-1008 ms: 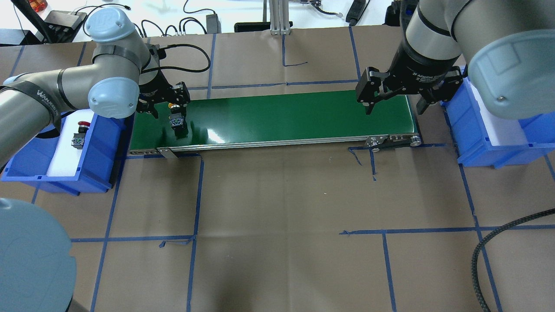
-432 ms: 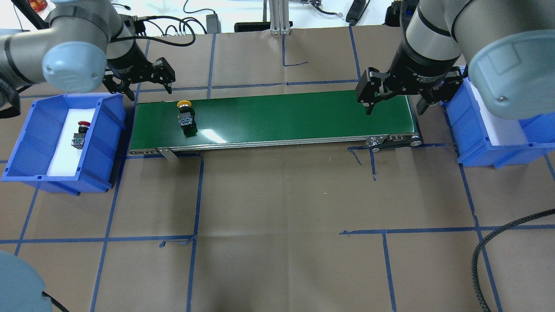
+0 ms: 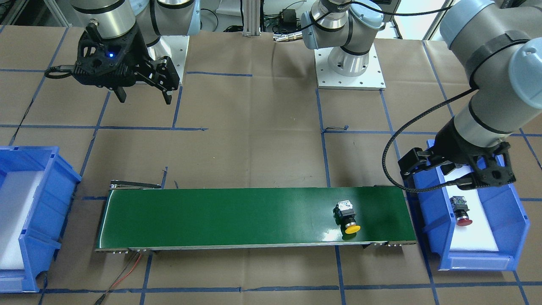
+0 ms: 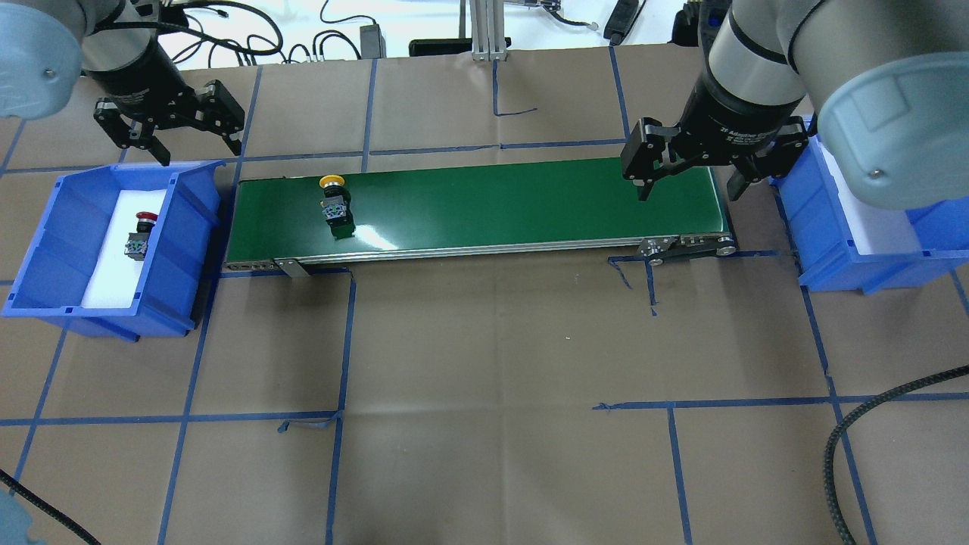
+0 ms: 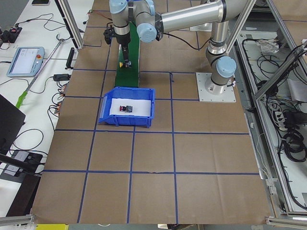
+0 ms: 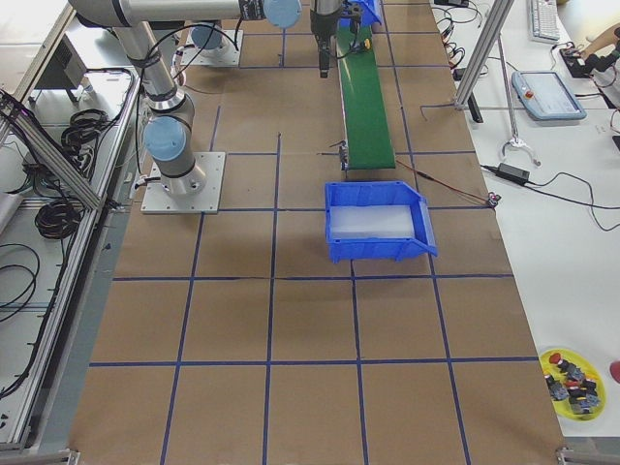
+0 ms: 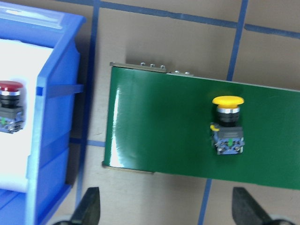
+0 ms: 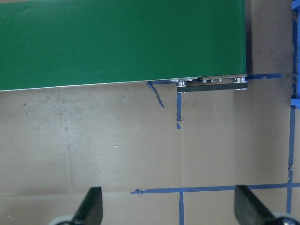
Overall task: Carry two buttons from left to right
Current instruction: 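Move the left gripper back into the bin over the red button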
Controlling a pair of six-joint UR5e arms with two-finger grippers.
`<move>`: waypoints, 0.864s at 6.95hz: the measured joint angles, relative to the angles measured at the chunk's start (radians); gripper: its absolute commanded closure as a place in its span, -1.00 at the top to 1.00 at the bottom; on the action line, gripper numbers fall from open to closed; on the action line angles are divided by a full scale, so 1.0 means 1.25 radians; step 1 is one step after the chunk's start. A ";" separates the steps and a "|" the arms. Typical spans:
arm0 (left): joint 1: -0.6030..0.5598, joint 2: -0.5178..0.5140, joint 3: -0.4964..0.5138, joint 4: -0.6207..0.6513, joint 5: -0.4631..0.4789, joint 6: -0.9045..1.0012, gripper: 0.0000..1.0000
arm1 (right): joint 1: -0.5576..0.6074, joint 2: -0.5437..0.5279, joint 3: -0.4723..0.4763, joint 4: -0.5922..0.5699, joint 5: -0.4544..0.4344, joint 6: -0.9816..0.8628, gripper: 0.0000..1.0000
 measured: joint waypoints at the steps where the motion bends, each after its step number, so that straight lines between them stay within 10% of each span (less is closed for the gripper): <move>1: 0.038 -0.001 0.001 -0.005 -0.001 0.048 1.00 | 0.000 0.000 -0.001 0.000 0.000 0.000 1.00; 6: 0.234 -0.048 -0.013 0.022 -0.001 0.364 0.99 | 0.000 0.000 0.001 0.000 0.000 0.000 1.00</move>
